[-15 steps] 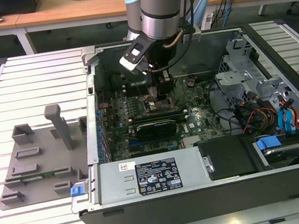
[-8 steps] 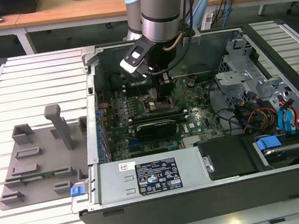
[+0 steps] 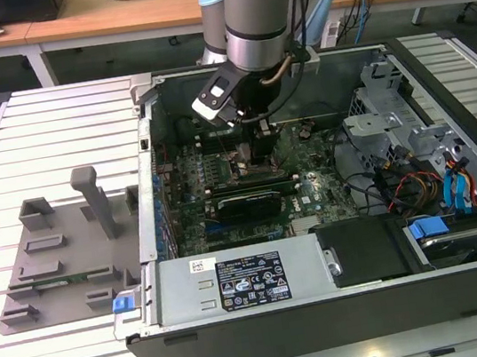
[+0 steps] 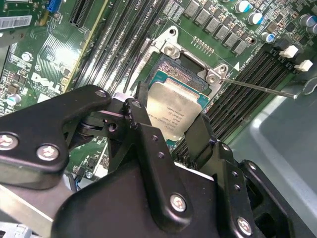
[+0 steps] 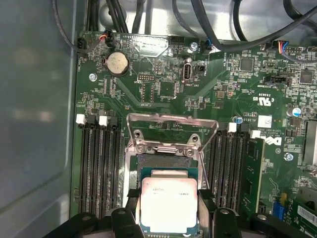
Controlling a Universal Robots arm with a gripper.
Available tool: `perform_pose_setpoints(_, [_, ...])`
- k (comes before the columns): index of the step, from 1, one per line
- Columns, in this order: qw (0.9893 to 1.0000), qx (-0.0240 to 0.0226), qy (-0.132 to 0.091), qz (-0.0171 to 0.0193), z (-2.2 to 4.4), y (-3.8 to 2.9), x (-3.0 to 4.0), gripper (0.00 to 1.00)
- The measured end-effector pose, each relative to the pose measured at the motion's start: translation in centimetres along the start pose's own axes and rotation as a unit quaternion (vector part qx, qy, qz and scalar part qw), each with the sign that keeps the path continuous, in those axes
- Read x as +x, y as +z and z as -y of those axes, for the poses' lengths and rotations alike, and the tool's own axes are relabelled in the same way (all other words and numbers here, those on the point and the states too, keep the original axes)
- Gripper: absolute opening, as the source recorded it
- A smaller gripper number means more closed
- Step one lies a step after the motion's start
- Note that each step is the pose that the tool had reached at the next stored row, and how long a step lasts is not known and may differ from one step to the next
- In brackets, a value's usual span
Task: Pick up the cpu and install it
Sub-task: 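Place the cpu into insertion slot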
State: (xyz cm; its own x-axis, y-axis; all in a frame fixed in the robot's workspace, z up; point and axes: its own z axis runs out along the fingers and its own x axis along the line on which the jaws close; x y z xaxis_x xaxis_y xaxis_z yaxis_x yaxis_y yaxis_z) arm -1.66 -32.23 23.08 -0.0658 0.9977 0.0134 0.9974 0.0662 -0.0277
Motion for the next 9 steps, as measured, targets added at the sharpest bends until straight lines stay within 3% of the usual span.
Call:
perform_pose_setpoints(4, [1.0,0.0,0.0,0.0,-0.01,0.32,-0.01,0.55])
perform_pose_setpoints(9, [1.0,-0.0001,0.004,-0.0001,-0.03,1.27,-0.02,0.55])
